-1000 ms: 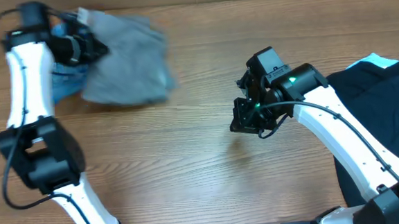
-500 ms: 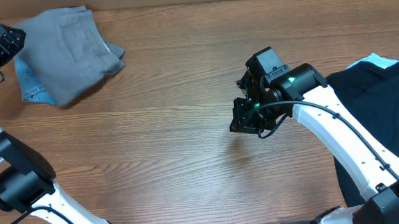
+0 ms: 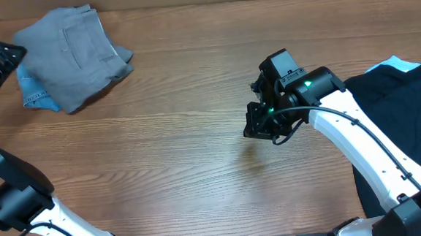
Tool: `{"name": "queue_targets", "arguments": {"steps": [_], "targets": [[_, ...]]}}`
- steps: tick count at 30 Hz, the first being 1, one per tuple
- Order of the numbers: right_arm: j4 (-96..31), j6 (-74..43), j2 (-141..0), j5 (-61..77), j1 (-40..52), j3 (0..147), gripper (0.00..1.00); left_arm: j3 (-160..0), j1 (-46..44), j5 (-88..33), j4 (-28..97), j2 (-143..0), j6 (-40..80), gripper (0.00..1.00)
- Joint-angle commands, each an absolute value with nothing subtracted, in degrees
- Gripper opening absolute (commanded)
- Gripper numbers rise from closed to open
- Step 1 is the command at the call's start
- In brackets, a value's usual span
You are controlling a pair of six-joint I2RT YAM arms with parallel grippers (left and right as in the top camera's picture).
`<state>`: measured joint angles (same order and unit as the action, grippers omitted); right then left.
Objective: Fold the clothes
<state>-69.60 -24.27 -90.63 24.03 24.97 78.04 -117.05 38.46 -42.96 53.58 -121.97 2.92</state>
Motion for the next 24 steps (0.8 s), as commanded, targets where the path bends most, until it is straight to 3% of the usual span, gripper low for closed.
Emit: {"name": "queue_targets", "arguments": {"steps": [1,5,8,9,11,14,24], "targets": [[-70.3,-25.5,-85.6,14.9,25.0,83.7,0.15,-120.3,30.8,-46.0,59.5,-110.4,-10.9,1.0],[-73.3,-25.1,-79.8,5.4,25.0,91.4,0.18,-120.3,20.2,-37.8,65.5,-101.5,-13.9,1.0],[-75.9,-21.8,-75.0,-3.9,25.0,98.2,0.31,-120.3,10.7,-25.4,70.7,-95.2,-13.1,1.0],[-76.2,-18.9,-73.2,-6.4,25.0,100.8,0.38,-120.3,7.9,-20.4,72.1,-93.1,-11.0,1.0],[-76.2,-14.6,-70.2,-9.1,25.0,104.8,0.64,-120.3,3.2,-12.2,73.8,-89.1,-5.2,1.0],[-76.2,-11.9,-66.1,-10.0,25.0,109.3,1.0,-120.3,-1.8,-10.0,76.4,-83.8,-0.7,1.0],[-78.2,-11.9,-56.6,-10.0,25.0,110.4,1.0,-120.2,-5.0,-6.2,94.1,-76.8,2.4,1.0]]}}
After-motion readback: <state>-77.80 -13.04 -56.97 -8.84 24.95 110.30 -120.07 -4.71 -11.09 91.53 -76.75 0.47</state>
